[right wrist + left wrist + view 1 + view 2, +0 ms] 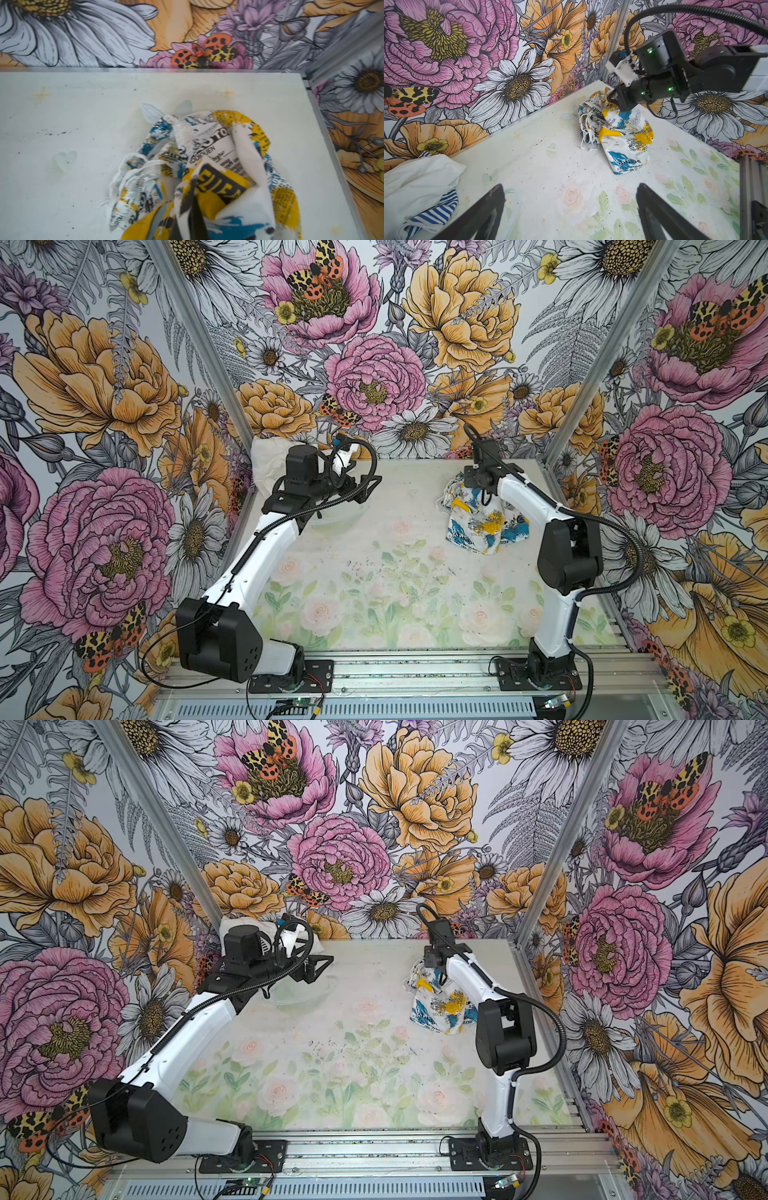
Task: Pick out a specific cloth from the pile
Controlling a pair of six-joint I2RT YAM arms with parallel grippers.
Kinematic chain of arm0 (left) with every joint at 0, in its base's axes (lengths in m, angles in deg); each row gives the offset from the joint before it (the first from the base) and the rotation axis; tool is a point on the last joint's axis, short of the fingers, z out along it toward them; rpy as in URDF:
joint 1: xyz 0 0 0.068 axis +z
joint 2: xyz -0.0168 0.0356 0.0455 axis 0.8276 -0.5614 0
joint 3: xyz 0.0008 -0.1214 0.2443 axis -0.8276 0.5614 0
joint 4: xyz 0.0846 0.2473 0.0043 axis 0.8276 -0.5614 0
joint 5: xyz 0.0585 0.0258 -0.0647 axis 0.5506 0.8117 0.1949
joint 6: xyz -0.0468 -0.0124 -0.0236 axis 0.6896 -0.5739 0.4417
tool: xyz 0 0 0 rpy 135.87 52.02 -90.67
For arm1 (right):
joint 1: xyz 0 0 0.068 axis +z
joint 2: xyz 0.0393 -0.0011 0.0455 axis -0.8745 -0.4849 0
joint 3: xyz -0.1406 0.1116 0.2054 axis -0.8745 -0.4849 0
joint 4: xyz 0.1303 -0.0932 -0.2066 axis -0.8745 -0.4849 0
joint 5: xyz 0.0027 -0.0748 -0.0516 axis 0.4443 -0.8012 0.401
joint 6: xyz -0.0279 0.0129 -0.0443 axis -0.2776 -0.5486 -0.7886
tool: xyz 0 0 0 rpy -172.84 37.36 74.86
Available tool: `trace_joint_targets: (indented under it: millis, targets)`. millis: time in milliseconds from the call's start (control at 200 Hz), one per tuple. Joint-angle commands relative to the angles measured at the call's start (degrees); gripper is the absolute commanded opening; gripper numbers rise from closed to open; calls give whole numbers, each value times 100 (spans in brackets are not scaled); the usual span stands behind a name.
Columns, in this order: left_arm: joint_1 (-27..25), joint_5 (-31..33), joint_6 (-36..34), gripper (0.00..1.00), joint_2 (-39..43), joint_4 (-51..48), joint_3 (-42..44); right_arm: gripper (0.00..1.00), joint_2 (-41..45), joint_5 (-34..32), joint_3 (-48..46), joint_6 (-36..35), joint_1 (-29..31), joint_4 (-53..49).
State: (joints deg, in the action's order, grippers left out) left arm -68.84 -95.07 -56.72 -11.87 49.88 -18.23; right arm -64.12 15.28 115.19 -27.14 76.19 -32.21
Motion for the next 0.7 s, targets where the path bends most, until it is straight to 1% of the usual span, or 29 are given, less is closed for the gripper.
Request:
trace_joint_targets:
  millis: [0, 80, 235, 295, 315, 345, 395, 430, 460, 515, 626, 696]
  targets:
    - [-37, -180, 58, 99, -10, 48, -173, 0, -549, -43, 401, 52, 221, 73]
    - [-37, -173, 56, 99, -10, 45, -170, 0, -901, 96, 543, 251, 232, 41]
    - [-35, -197, 67, 99, -10, 46, -178, 0, -1281, -42, 675, 362, 83, -180]
    - [-34, -209, 81, 99, -10, 45, -187, 0, -1287, 176, 682, 381, -43, -199]
    - [-35, -211, 84, 99, -10, 45, -187, 6, -1273, 309, 680, 386, -92, -199]
    - [-34, -222, 81, 99, -6, 50, -188, 17, -1240, 548, 680, 388, -157, -193]
    - [-37, -227, 100, 99, -10, 46, -187, 45, -1119, 890, 665, 347, -246, -192]
    - [-37, -243, 105, 99, -10, 46, -188, 59, -962, 925, 598, 321, -268, -184]
    - [-38, -249, 111, 99, -10, 45, -188, 68, -802, 812, 511, 288, -265, -174]
    - [-45, -255, 112, 99, -19, 45, -187, 76, -441, 614, 314, 245, -264, -136]
    - [-71, -246, 124, 99, -37, 46, -187, 84, 381, 430, -263, 210, -325, 41]
    - [-95, -245, 135, 99, -28, 46, -196, 89, 922, 403, -841, 306, -459, 309]
